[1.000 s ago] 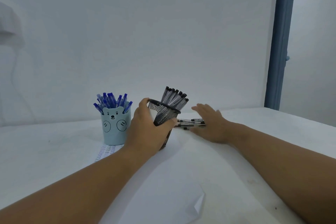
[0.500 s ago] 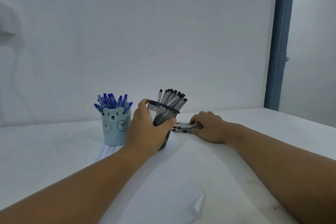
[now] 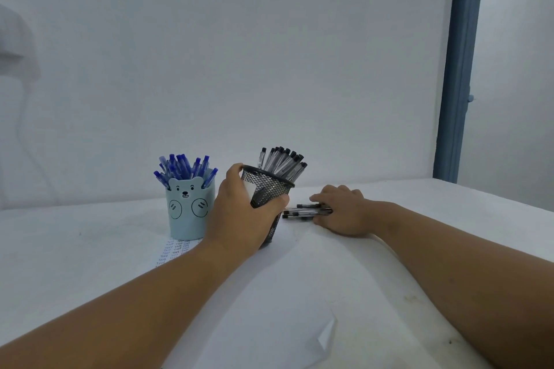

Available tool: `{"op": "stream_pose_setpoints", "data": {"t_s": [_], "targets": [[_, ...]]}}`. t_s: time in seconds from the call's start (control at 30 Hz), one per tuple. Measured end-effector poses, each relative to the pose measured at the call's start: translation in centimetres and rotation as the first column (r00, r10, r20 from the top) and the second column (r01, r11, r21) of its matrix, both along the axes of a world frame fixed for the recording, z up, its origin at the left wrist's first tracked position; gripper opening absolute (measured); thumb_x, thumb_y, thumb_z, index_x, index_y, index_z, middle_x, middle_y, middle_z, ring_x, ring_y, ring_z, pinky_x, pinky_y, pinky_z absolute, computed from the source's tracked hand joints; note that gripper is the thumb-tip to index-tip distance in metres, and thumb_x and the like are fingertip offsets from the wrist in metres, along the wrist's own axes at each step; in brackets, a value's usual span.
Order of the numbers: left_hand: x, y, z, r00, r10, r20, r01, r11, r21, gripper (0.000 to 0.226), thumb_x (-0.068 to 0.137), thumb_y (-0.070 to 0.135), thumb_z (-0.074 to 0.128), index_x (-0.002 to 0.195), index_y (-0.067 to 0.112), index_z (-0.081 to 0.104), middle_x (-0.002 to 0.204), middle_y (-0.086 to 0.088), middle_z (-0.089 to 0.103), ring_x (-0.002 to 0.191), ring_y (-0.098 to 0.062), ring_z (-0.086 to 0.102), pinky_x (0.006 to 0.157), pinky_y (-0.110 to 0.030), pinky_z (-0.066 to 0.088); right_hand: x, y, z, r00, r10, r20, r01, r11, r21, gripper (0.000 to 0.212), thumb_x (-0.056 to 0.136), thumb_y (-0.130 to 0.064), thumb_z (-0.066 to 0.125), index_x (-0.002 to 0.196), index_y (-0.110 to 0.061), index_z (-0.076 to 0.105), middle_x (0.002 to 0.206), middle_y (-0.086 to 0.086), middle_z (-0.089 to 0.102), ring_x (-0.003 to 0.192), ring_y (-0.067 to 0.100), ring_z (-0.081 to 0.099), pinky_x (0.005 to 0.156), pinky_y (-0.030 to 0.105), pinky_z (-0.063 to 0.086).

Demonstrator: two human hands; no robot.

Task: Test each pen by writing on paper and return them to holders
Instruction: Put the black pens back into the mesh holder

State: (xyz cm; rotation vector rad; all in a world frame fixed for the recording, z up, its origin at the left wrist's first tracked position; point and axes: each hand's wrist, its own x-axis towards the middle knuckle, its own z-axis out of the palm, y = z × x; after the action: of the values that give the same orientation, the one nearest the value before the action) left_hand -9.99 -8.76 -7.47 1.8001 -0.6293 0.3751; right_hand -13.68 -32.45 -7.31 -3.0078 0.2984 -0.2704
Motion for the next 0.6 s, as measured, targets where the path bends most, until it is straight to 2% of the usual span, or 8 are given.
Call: {"op": "stream_pose_setpoints", "data": {"t_s": [0.1,0.2,0.23,0.3,0.37,0.4,0.5,0.6], "targets": [[-0.1,0.0,0.0,1.000,0.002,-0.003,-0.002,1.000,0.000,0.101,0.055,0.067,0.071,0.143,0.033,0.033,0.125,0.004,0.058,0.115,-0.019,0.058,0.100,-0.046,0.051,-0.1,-0.1,0.0,1.000,0.023,0.009,-0.023,0.997,0.076,0.047,0.089,-0.055,0.053,0.131,-0.033,0.055,0.125,-0.011,0.043,0.126,0.017,0.039,0.111,0.040,0.033],[-0.2,0.0,0.1,1.000,-0.002,-0.008,0.002,1.000,-0.001,0.104,0.054,0.068,0.070,0.144,0.033,0.032,0.126,0.003,0.058,0.116,-0.020,0.058,0.101,-0.046,0.051,-0.4,0.2,0.2,0.996,0.078,0.040,-0.081,0.993,0.083,0.025,0.096,-0.041,0.056,0.117,-0.028,0.059,0.114,-0.010,0.052,0.111,0.017,0.051,0.094,0.031,0.040],[-0.2,0.1,0.1,1.000,-0.004,-0.007,0.004,1.000,0.000,0.105,0.054,0.068,0.070,0.145,0.032,0.032,0.127,0.003,0.058,0.117,-0.020,0.058,0.101,-0.046,0.050,-0.5,0.3,0.2,0.995,0.086,0.041,-0.089,0.993,0.074,0.025,0.096,-0.041,0.056,0.118,-0.029,0.058,0.114,-0.009,0.054,0.110,0.019,0.052,0.093,0.032,0.041],[-0.2,0.0,0.1,1.000,0.001,-0.007,-0.001,1.000,0.002,0.104,0.055,0.067,0.071,0.145,0.031,0.032,0.128,0.003,0.058,0.118,-0.021,0.058,0.102,-0.046,0.050,-0.4,0.5,0.3,0.999,0.048,0.009,-0.048,0.998,0.038,0.035,0.091,-0.052,0.050,0.121,-0.034,0.054,0.118,-0.009,0.052,0.116,0.021,0.048,0.101,0.041,0.039],[-0.3,0.0,0.2,1.000,0.005,-0.008,-0.005,1.000,-0.001,0.103,0.055,0.067,0.071,0.145,0.032,0.033,0.127,0.002,0.058,0.117,-0.021,0.058,0.101,-0.046,0.050,0.0,0.5,0.4,0.999,-0.013,-0.045,0.012,0.999,-0.034,0.037,0.083,-0.064,0.042,0.109,-0.039,0.050,0.114,-0.009,0.048,0.116,0.026,0.046,0.102,0.048,0.038],[-0.3,0.0,0.2,1.000,0.004,-0.008,-0.004,1.000,-0.002,0.103,0.055,0.067,0.071,0.144,0.032,0.033,0.126,0.003,0.059,0.116,-0.021,0.058,0.101,-0.046,0.051,0.1,0.6,0.5,0.998,-0.024,-0.065,0.020,0.998,-0.063,0.034,0.084,-0.064,0.042,0.104,-0.037,0.049,0.112,-0.007,0.048,0.113,0.026,0.047,0.100,0.046,0.038],[-0.3,0.1,0.3,1.000,-0.003,-0.005,0.002,1.000,-0.007,0.101,0.057,0.065,0.072,0.144,0.032,0.033,0.124,0.004,0.059,0.114,-0.020,0.059,0.100,-0.046,0.051,-0.1,1.3,1.1,0.998,0.024,-0.066,-0.029,0.996,-0.082,0.022,0.097,-0.048,0.053,0.101,-0.027,0.050,0.100,-0.007,0.050,0.098,0.022,0.050,0.086,0.035,0.035],[-0.4,0.2,0.3,1.000,-0.003,-0.004,0.003,1.000,-0.008,0.100,0.058,0.063,0.073,0.144,0.031,0.034,0.124,0.005,0.059,0.113,-0.018,0.059,0.100,-0.045,0.051,-0.6,1.8,1.5,0.998,0.056,-0.034,-0.058,0.997,-0.044,0.018,0.097,-0.039,0.059,0.096,-0.024,0.049,0.089,-0.010,0.051,0.091,0.022,0.054,0.080,0.035,0.040]]}}
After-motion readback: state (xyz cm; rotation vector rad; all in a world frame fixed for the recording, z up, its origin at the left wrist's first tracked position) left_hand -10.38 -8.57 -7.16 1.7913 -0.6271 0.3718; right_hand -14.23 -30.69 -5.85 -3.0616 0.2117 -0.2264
